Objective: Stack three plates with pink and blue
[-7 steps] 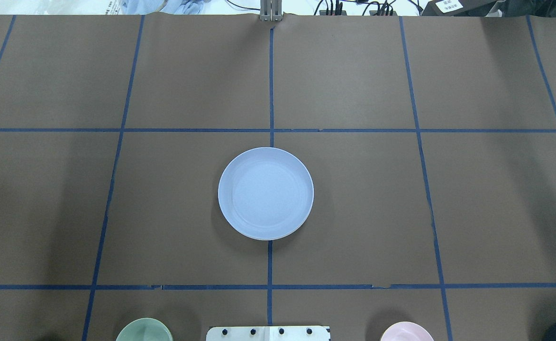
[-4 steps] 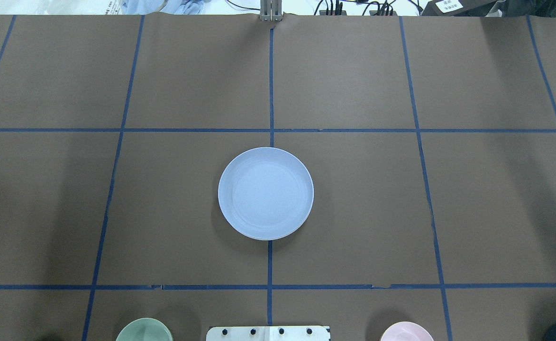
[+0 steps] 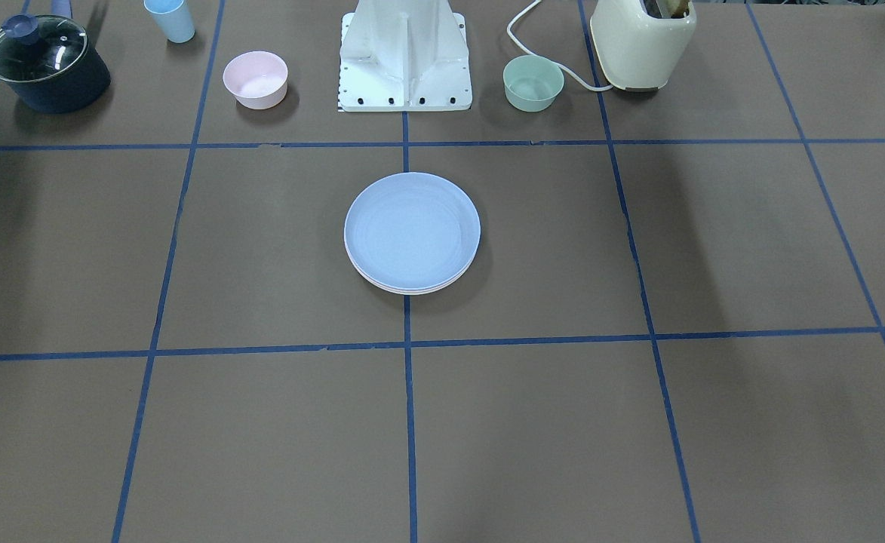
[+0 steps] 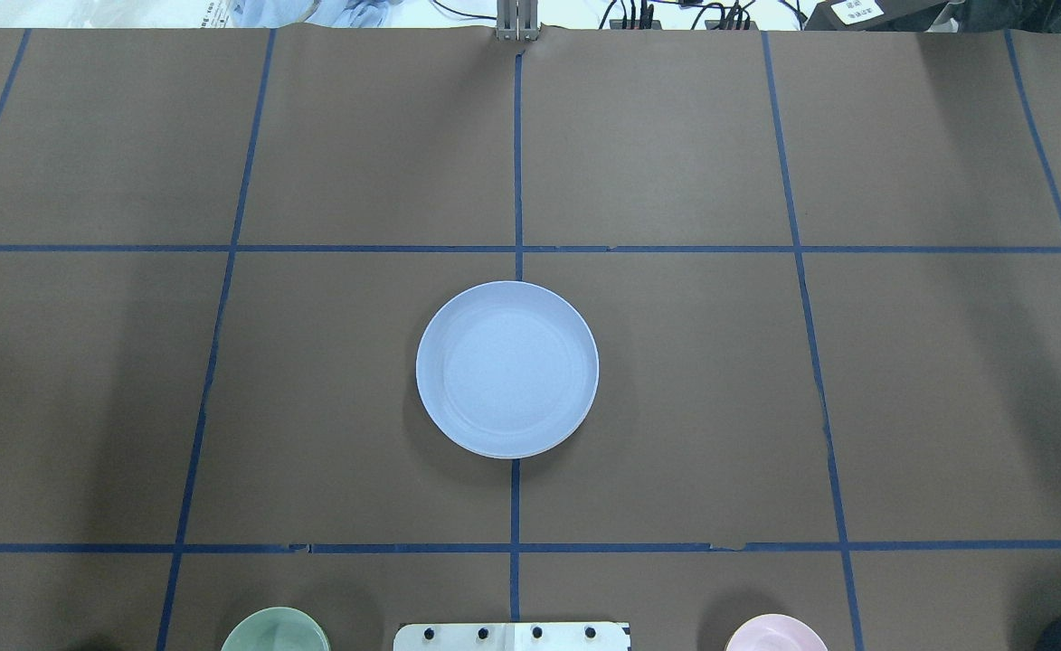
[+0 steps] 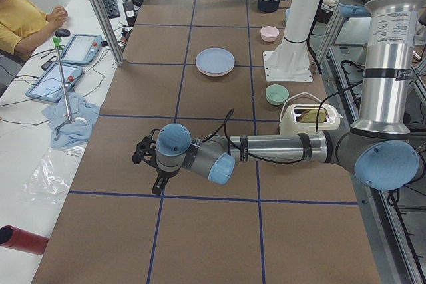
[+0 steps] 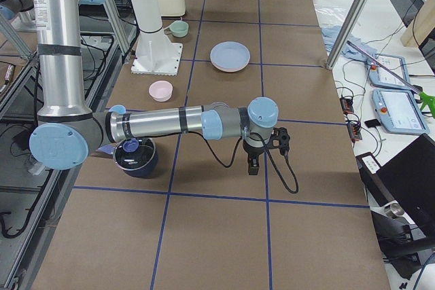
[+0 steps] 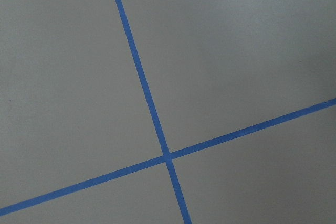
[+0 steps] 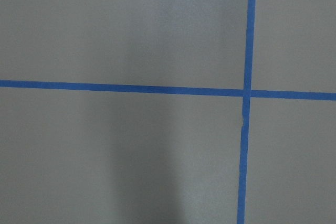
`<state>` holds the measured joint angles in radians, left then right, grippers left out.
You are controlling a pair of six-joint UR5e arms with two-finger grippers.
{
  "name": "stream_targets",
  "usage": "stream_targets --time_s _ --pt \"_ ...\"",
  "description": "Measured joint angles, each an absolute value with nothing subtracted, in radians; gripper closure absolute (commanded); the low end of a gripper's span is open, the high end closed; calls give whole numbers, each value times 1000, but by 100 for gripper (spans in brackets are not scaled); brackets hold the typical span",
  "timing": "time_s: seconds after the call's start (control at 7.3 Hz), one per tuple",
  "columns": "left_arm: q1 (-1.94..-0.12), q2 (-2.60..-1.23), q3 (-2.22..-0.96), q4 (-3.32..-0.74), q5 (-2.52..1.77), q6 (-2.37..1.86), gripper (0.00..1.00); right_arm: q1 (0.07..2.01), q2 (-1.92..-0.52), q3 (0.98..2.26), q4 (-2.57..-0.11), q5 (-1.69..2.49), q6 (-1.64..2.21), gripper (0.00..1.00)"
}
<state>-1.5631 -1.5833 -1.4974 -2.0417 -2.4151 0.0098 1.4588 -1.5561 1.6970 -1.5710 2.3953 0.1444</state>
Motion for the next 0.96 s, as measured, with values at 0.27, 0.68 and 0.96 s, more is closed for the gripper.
stream_targets --time_s 0.27,0.68,0.96 --pt "-1563 -1584 -1500 -2042 -2416 9 0 1459 -1557 1695 -1547 2396 142 0" --pt "-1563 -1585 -1503 -2042 -2416 9 0 1459 -1577 1683 -1503 2396 142 0" --pt "-1563 -1585 -1506 -2042 -2416 10 0 1459 -1584 1682 -1499 2396 143 0"
